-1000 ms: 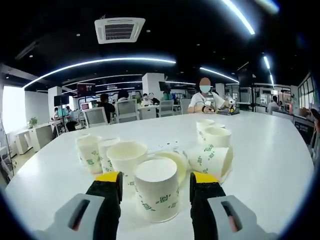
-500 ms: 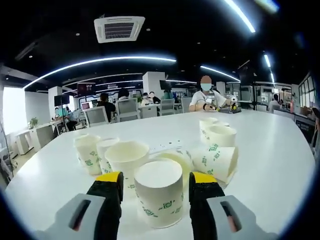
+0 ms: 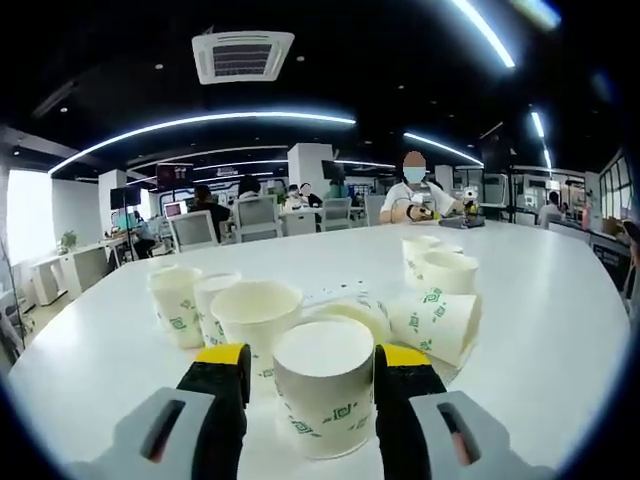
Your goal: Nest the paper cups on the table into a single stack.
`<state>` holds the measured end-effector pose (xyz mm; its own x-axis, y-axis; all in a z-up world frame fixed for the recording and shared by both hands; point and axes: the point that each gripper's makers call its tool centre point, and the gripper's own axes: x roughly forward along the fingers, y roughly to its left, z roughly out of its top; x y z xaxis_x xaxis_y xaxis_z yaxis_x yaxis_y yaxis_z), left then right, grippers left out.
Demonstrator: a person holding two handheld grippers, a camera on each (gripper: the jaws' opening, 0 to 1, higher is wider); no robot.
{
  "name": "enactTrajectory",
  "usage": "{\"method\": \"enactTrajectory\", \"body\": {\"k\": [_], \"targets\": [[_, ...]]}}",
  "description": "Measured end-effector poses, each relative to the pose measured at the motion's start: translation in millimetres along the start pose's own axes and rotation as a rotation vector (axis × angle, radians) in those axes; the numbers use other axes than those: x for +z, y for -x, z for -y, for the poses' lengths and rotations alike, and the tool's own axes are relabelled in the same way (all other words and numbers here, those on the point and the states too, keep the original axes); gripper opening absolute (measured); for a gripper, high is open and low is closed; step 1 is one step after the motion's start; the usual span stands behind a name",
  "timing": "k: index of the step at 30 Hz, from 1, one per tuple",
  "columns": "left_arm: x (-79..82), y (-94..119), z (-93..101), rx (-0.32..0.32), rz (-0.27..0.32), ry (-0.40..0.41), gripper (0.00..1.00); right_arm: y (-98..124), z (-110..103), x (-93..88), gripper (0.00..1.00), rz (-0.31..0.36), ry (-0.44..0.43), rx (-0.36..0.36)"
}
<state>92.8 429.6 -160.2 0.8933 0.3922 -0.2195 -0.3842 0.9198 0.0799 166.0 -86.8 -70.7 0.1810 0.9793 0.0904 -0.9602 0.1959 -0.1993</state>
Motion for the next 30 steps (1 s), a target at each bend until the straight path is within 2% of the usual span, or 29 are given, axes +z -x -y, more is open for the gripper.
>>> {"method": "enactTrajectory", "body": {"k": [9,15,17,18,21,26,30], "targets": [[0.2,-2.2,-0.3,-0.004,0.003,0.007,0.51,-1.7,-1.0,-2.1,0.61,0.003,-0.012,0.009],[0.9,-2.8,-11.9,0.004,0.01,0.012,0.49,-1.1,-0.6,-0.9,0.61,0.004,-0.008,0.006],[1.5,-3.9,-10.0,-0.007,0.014,0.019,0.48,-1.1,-0.6,-1.7,0.61,0.002,-0.01,0.006],[3.2,-0.5,-0.5,-0.023,0.033,0.02,0.48,-1.0,-0.9,-1.6,0.61,0.003,-0.01,0.007],[3.4,1.1,0.8,-0.015,0.035,0.012,0.45,-0.6,-1.8,-0.2,0.61,0.004,-0.008,0.007],[0.7,11.7,19.4,-0.015,0.035,0.005,0.42,-0.2,-1.1,0.0,0.61,0.004,-0.006,0.006],[0.9,13.2,21.1,-0.017,0.039,0.01,0.41,0.6,-1.1,0.6,0.61,0.004,-0.004,0.004]]}}
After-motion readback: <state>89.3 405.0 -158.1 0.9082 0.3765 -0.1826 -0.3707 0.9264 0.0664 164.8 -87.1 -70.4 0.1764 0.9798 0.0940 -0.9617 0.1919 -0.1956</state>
